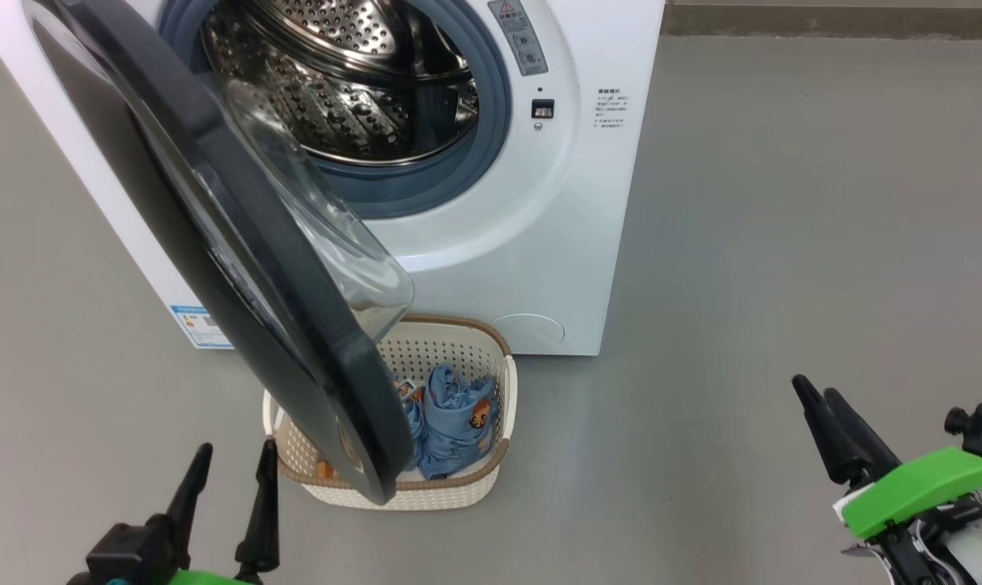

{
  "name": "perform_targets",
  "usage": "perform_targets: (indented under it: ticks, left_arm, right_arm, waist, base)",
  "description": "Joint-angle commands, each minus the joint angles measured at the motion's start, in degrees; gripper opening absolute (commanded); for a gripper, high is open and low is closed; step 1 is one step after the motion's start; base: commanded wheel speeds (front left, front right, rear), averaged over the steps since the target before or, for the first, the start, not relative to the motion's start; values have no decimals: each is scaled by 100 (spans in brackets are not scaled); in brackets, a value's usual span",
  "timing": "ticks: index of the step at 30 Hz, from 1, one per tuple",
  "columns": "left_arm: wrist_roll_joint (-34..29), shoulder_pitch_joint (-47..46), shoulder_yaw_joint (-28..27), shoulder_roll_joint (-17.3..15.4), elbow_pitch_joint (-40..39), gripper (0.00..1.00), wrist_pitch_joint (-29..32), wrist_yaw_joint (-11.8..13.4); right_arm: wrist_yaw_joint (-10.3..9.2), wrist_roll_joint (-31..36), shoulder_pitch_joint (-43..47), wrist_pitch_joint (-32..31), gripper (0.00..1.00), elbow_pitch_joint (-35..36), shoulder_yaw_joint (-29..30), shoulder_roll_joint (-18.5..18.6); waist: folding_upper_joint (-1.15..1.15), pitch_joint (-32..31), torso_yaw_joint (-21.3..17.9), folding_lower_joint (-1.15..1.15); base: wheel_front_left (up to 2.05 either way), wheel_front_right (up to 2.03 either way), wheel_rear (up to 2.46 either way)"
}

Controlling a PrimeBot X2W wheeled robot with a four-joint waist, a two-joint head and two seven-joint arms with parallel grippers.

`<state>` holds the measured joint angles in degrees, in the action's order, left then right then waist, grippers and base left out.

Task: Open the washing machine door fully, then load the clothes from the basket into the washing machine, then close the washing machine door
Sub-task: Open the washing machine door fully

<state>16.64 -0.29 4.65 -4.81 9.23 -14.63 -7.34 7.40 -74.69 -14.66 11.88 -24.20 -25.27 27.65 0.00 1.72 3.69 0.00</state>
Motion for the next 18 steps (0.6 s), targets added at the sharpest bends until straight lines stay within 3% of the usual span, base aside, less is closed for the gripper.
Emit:
perform_targets:
  ticks: [1,5,18]
  left_arm:
    - [-9,-83,-217,-79,-172,100,-37,-14]
    - [-12,-65,-232,-72,-179,100,-37,-14]
    - [-43,-50,-279,-28,-237,100,-37,-14]
  right_arm:
    - [9,247,16,226,100,-29,-149,208]
    - [9,568,-7,302,100,-171,-29,223]
    - [9,3145,480,311,100,369,1857,-502]
  waist:
    - [0,-8,11,0]
    - [0,-23,21,0]
    - [0,-30,64,0]
  base:
    - [0,0,0]
    - [0,0,0]
    - [0,0,0]
